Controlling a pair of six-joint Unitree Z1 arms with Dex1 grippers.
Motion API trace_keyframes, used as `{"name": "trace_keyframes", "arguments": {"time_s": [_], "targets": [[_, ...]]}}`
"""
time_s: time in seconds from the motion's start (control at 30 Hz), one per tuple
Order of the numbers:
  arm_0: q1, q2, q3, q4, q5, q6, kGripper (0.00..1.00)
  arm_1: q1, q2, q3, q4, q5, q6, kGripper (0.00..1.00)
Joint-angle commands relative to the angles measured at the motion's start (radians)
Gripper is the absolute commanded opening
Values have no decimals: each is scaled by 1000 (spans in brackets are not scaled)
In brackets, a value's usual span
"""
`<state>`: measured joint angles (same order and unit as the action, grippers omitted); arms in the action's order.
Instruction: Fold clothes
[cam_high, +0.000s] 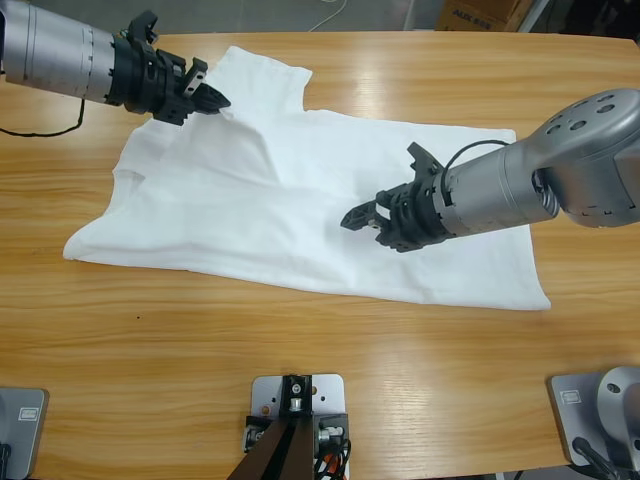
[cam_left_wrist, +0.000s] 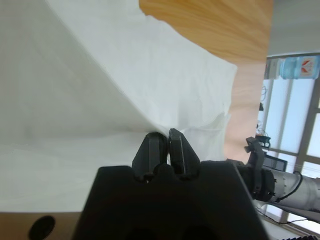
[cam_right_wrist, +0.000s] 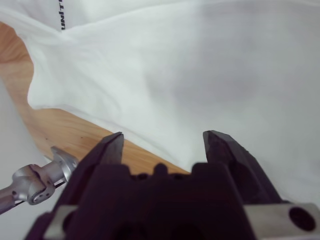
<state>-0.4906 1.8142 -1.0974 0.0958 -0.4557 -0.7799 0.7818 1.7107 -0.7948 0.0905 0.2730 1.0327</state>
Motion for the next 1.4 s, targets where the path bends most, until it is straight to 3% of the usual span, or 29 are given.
{"name": "trace_keyframes", "arguments": {"time_s": [0.03,0.33,0.63,1.17,1.4], "targets": [[1,35,-64,59,-1,26,0,11,30,29,-12,11,13,651],[6,74,-63,67,-15,21,0,11,28,35,-14,12,13,651],[-39,47,7,176,5,-14,0,11,32,35,-18,12,12,651],[-135,-65,175,262,65,-278,0,20,40,64,-42,12,12,651],[-179,-76,176,260,76,-341,0,27,40,78,-54,11,15,652]]}}
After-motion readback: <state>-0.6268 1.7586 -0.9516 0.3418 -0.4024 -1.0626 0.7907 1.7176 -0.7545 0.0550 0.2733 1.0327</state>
